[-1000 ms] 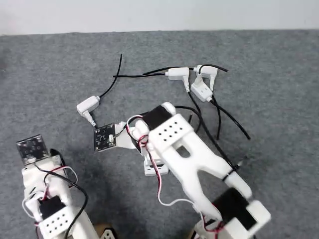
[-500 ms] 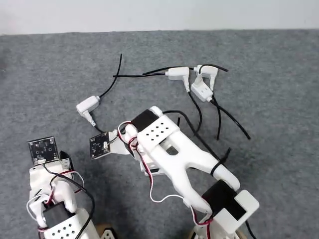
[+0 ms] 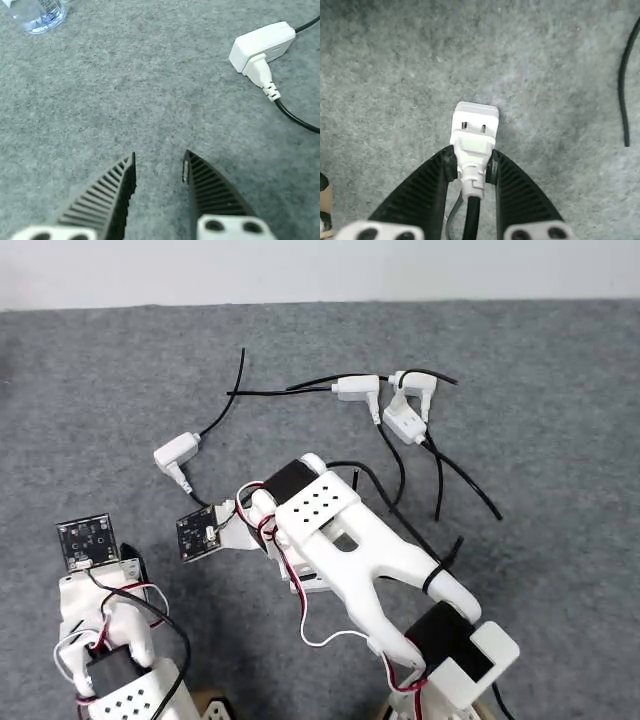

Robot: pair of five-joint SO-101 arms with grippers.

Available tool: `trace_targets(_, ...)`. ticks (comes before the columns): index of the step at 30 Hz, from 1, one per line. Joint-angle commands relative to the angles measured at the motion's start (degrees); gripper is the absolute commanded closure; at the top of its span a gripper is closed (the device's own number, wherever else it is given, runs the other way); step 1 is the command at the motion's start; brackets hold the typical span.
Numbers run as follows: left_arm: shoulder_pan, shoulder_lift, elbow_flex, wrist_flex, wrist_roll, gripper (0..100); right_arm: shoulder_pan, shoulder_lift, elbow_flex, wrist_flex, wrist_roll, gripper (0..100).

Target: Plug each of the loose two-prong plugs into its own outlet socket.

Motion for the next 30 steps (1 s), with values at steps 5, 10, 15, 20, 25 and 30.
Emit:
trace_targets(5,0.26,-1.05,-0.75,0.35,-0.62,85,0.75,-0.22,2.73,-5.05,0.88,99.1)
trace_targets(10,0.26,-1.05,-0.75,0.35,-0.62,85,2.42,-0.31,4.13,-6.02,2.29,99.1)
trace_targets(15,0.26,-1.05,-0.75,0.35,-0.62,85,3.74,-0.75,3.96,-4.44,2.9,99.1)
trace_targets(20,0.26,-1.05,-0.75,0.35,-0.62,85,3.47,0.22,4.57,-5.67,2.64,99.1)
trace_targets(25,0.26,-1.05,-0.75,0.35,-0.62,85,2.86,5.23,5.89,-9.1,2.46,99.1)
trace_targets(30,0.26,-1.05,-0.75,0.35,-0.62,85,1.89,10.15,6.07,-10.68,1.49,99.1)
